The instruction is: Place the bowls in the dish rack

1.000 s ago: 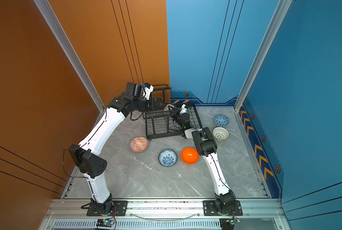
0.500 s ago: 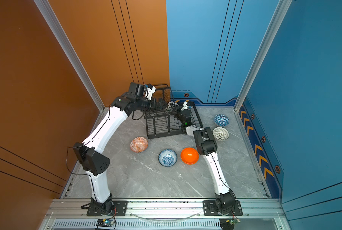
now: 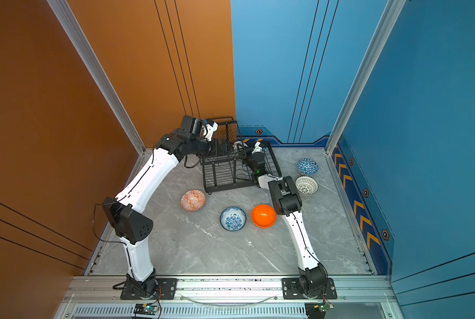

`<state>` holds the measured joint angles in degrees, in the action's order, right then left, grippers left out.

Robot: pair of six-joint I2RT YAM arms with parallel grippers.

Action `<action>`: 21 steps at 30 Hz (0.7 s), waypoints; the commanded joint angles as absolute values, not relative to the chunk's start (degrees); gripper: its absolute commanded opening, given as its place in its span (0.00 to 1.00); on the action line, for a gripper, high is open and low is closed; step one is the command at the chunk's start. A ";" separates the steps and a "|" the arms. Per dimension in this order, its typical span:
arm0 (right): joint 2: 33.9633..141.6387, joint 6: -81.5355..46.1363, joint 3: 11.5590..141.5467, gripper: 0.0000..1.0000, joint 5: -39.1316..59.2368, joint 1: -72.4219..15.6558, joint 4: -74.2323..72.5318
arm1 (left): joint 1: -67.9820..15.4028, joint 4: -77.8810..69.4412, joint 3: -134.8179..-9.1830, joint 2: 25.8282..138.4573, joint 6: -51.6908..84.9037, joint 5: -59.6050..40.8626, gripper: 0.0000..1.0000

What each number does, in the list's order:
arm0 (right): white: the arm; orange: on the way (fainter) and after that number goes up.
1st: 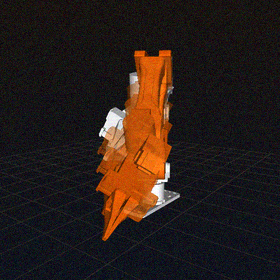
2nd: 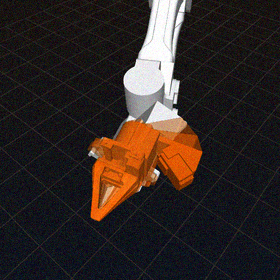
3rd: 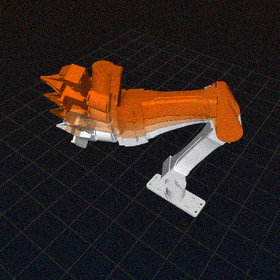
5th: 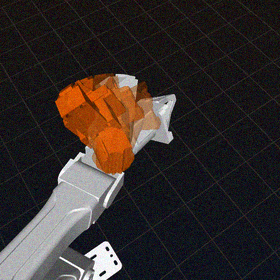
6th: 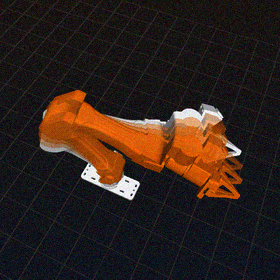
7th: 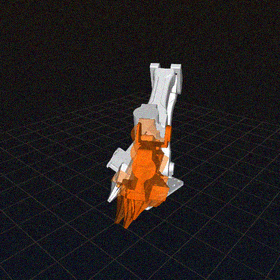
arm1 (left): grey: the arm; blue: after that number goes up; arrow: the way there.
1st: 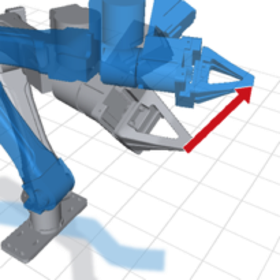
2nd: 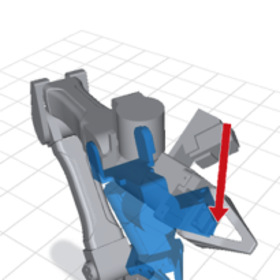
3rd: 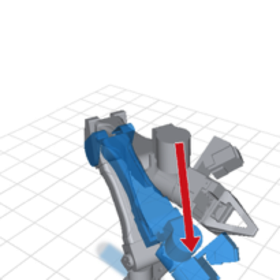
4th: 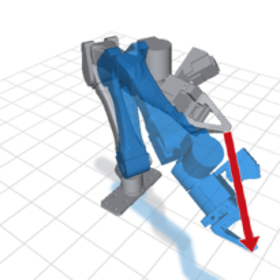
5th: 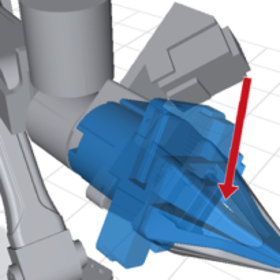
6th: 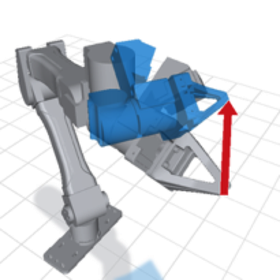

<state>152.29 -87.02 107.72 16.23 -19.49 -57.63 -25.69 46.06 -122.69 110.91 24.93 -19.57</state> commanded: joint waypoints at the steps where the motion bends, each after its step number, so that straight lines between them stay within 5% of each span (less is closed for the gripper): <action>1: 151.73 -86.58 103.71 0.00 16.02 -20.37 -57.48 | -26.57 48.16 -121.84 111.32 25.17 -19.93 0.98; 21: 143.29 -84.57 94.13 0.00 15.42 -21.10 -52.94 | -27.81 48.05 -115.70 105.93 24.17 -16.61 0.98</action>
